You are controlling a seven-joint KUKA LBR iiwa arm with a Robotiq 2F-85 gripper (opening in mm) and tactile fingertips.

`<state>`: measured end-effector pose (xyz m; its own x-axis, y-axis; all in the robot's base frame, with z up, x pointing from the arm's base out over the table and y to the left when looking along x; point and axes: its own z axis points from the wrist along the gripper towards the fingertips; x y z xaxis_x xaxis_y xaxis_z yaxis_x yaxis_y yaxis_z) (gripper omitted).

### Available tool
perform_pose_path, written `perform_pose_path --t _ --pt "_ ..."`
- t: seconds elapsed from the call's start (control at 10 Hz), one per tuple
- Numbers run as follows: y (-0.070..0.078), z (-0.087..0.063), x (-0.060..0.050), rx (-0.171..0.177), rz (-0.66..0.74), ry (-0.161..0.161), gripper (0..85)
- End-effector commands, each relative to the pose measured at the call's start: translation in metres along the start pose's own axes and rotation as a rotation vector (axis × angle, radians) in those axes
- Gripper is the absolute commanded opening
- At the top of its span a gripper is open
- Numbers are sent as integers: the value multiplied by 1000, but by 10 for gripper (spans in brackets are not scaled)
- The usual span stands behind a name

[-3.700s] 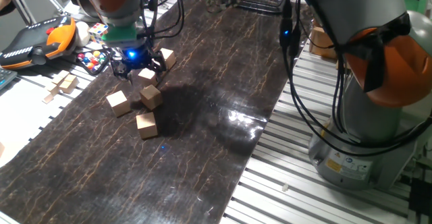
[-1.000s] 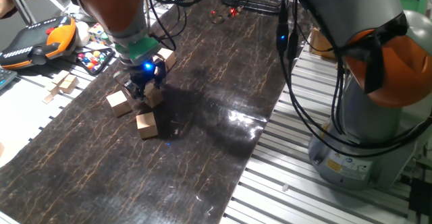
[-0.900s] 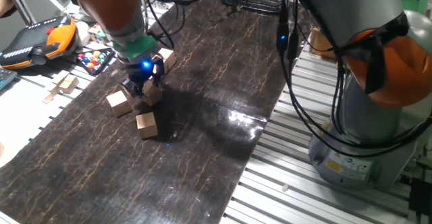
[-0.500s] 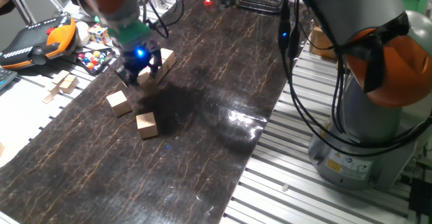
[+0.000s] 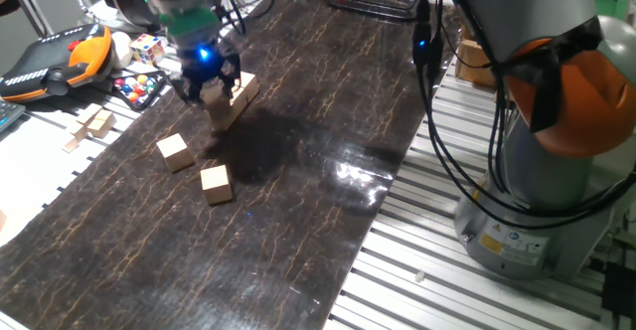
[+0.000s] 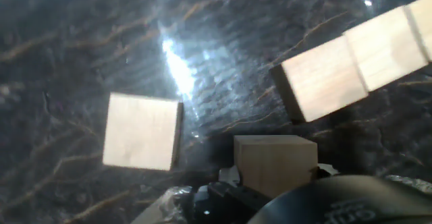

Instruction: Stack the blocks into a pyramid shape

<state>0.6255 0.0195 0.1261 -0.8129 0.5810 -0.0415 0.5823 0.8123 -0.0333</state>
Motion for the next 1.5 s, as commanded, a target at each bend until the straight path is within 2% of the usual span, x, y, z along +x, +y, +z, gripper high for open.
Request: perform_pose_path --t 0.0,0.2,0.3,0.7,0.9,1.4 --pt "-12 -2 -12 -3 157 0 7" --pt "-30 0 -30 -30 264 9 7" --pt "-37 3 -36 -35 304 2 7" --pt "-54 8 -61 -23 526 14 7" --pt "-58 9 -68 -21 664 3 7" --pt "-59 13 -70 17 915 -1 7"
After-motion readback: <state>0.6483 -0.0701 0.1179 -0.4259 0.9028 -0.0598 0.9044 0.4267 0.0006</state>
